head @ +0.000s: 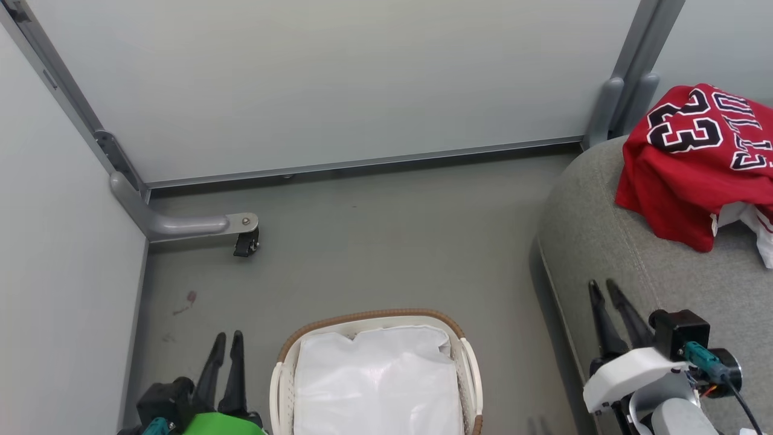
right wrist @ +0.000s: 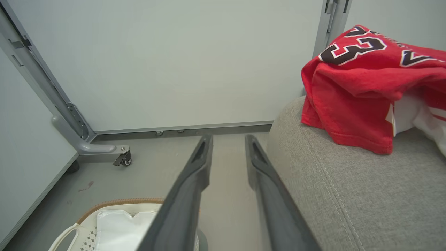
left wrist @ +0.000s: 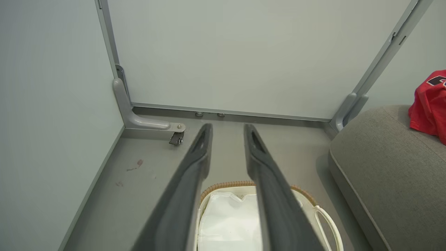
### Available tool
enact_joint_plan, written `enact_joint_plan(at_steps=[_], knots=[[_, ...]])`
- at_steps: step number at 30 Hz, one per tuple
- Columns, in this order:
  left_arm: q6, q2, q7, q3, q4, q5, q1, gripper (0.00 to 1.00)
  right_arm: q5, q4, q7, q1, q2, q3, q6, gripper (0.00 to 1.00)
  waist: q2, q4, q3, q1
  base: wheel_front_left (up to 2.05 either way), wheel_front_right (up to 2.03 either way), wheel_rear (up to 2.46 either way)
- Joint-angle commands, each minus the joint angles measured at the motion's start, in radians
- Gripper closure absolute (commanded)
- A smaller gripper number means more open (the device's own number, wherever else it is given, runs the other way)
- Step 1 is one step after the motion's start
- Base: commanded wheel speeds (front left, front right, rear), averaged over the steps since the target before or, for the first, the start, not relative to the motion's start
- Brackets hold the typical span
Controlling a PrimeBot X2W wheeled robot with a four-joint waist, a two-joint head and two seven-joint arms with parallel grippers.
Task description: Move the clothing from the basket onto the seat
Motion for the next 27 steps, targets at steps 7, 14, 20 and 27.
enact_joint_plan(at_steps=[7,14,20,27], knots=[[-0.002,0.002,0.030,0.017,-0.004,-0.121,-0.011,1.00,0.128,0.001,0.042,-0.006,0.000,-0.018,0.000,1.00,0.0000,-0.001,-0.002,0.0001,0.00,0.00,0.00],[-0.003,0.005,0.062,0.034,-0.009,-0.242,-0.025,1.00,0.262,-0.018,0.071,0.001,-0.001,-0.020,0.000,1.00,0.0000,-0.002,-0.003,0.0001,0.00,0.00,0.00],[-0.005,0.007,0.088,0.048,-0.014,-0.337,-0.036,1.00,0.366,-0.030,0.095,0.005,-0.002,-0.025,0.000,1.00,0.0000,-0.003,-0.004,0.0001,0.00,0.00,0.00],[-0.006,0.009,0.115,0.064,-0.020,-0.441,-0.047,1.00,0.479,-0.041,0.124,0.007,-0.003,-0.032,0.000,1.00,0.0000,-0.004,-0.006,0.0001,0.00,0.00,0.00]])
